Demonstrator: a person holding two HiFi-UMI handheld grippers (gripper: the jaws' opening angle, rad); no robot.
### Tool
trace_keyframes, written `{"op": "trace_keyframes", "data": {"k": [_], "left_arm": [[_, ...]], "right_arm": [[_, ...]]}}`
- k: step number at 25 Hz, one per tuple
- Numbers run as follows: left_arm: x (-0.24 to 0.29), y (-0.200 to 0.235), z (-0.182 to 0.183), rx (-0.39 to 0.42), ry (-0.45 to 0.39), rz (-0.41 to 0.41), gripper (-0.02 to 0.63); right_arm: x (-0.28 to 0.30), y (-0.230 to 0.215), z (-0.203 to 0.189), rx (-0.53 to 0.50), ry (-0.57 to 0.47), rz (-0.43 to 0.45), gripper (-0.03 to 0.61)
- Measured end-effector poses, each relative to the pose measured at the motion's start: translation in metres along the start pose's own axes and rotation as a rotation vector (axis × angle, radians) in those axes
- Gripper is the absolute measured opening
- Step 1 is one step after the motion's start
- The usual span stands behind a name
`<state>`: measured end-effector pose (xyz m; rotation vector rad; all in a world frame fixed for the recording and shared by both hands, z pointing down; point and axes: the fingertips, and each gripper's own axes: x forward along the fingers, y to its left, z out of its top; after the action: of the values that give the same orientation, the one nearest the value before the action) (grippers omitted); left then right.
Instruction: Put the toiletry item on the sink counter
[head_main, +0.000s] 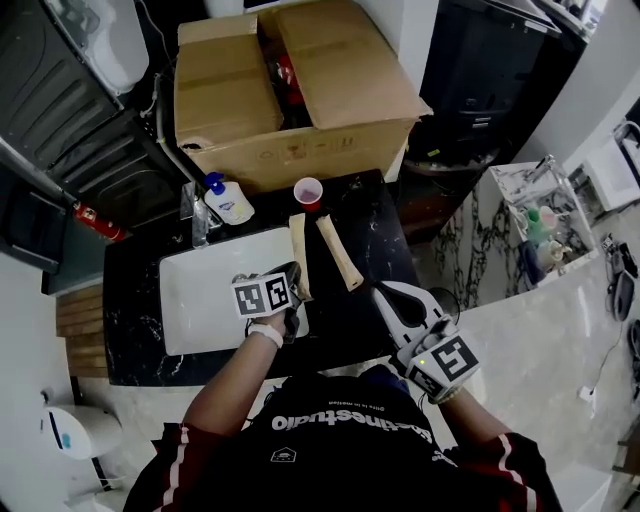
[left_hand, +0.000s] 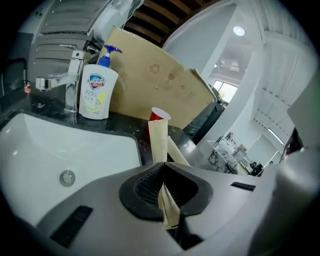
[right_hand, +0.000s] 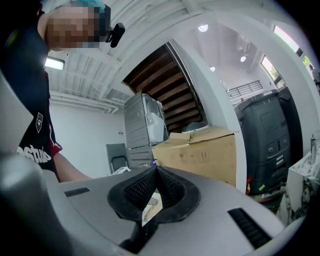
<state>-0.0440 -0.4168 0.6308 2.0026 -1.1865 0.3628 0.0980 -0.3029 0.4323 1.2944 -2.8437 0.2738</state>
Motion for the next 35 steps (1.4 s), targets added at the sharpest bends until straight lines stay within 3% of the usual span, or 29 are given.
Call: {"op": "trace_keyframes", "data": {"k": [8, 13, 17, 21, 27, 31, 33, 35], "left_arm": [[0.036, 0.006, -0.015, -0.099, 0.109, 0.094, 0.021], [0.040, 0.005, -0.013, -0.131, 0.097, 0.082, 0.025], [0.035, 0.006, -0.008, -0.131, 0.062, 0.077, 0.104], [0.015, 0.017, 0.004, -0.132, -0.001, 0.078, 0.135], [-0.055, 0.030, 0.049, -0.007, -0.178, 0.082, 0.131], [-0.114, 0.021, 0.078, 0.082, -0.325, 0.055, 0.057], [-0.140, 0.009, 0.090, 0.142, -0.388, 0.021, 0.028], [-0.160, -0.013, 0.099, 0.219, -0.415, -0.062, 0.015]], "right_arm": [[-0.010, -0.010, -0.001, 0.026, -0.003, -0.007, 0.037], [-0.011, -0.016, -0.002, 0.034, -0.014, -0.016, 0.037], [-0.008, -0.020, -0.001, 0.032, -0.009, -0.015, 0.037], [-0.001, -0.022, 0.005, 0.012, -0.027, -0.014, 0.037], [0.018, -0.017, 0.026, -0.033, -0.038, 0.018, 0.038], [0.034, -0.006, 0.045, -0.049, -0.046, 0.052, 0.038], [0.043, 0.000, 0.053, -0.058, -0.046, 0.069, 0.038], [0.054, 0.010, 0.059, -0.080, -0.042, 0.091, 0.038]]}}
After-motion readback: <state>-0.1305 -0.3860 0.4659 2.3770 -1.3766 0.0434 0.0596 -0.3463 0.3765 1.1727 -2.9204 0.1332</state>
